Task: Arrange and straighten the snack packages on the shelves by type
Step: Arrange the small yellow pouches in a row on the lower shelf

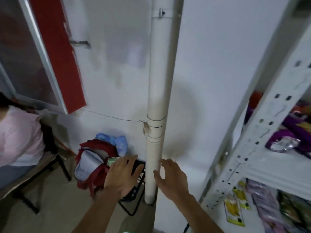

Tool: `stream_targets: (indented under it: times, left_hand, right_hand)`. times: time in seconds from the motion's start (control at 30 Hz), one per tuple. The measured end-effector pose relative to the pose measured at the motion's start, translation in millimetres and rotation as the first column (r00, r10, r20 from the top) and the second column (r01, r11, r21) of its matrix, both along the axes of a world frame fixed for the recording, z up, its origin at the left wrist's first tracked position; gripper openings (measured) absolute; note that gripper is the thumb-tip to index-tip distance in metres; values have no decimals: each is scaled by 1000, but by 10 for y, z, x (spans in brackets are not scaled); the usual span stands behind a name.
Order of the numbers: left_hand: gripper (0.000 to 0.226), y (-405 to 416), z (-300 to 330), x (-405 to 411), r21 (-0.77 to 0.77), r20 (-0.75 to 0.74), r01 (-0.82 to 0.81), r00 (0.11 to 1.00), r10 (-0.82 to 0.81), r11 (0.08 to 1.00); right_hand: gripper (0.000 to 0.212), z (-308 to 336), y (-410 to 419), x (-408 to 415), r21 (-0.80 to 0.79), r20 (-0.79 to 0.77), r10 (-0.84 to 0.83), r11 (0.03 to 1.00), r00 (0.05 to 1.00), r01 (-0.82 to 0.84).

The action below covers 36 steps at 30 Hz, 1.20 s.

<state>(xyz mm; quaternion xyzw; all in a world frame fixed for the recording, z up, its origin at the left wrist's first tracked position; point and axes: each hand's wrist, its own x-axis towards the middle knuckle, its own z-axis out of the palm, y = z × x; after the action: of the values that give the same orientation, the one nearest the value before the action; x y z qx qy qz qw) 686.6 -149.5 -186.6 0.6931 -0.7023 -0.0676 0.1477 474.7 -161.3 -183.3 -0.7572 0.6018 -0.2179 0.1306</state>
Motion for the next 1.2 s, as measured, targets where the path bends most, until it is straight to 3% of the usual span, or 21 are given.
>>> stream_targets:
  times: [0.1, 0.2, 0.3, 0.43, 0.53, 0.67, 0.77, 0.9, 1.03, 1.2]
  left_hand:
    - [104, -38, -22, -347, -28, -61, 138, 988, -139, 990]
    - [85, 23, -106, -756, -109, -118, 257, 956, -269, 960]
    - [84, 114, -65, -1181, -108, -164, 338, 921, -353, 935]
    - [73, 262, 160, -2033, -200, -119, 511, 834, -539, 836]
    - [56, 463, 253, -2510, -255, -251, 347, 878, -408, 903]
    - [33, 771, 127, -2751, -379, -187, 195, 941, -282, 904]
    - [16, 963, 61, -3081, -264, -243, 321, 891, -385, 910]
    - [26, 1061, 72, -3589, -226, -102, 658, 717, -689, 718]
    - [41, 1111, 65, -3900, -119, -119, 683, 711, -693, 721]
    - [39, 938, -41, -4028, -83, -128, 698, 701, -702, 712]
  right_hand:
    - [44, 43, 240, -289, -105, 83, -143, 983, 986, 151]
    - [44, 63, 489, -714, -165, 179, -249, 946, 952, 279]
    - [34, 30, 819, -1249, -233, 196, -348, 892, 917, 388]
    - [43, 25, 1300, -1998, -132, 108, -549, 818, 829, 559]
    - [69, 68, 1742, -2488, -18, -29, -621, 784, 783, 621]
    - [74, 154, 2367, -3040, 71, -117, -695, 707, 710, 704]
    - [63, 197, 2746, -3329, 102, -122, -735, 659, 667, 745]
    - [80, 256, 2956, -3504, 143, -125, -727, 660, 675, 738]
    - [53, 262, 2867, -3612, 145, -140, -709, 676, 692, 722]
    - [55, 165, 2619, -3645, 157, -148, -667, 713, 730, 683]
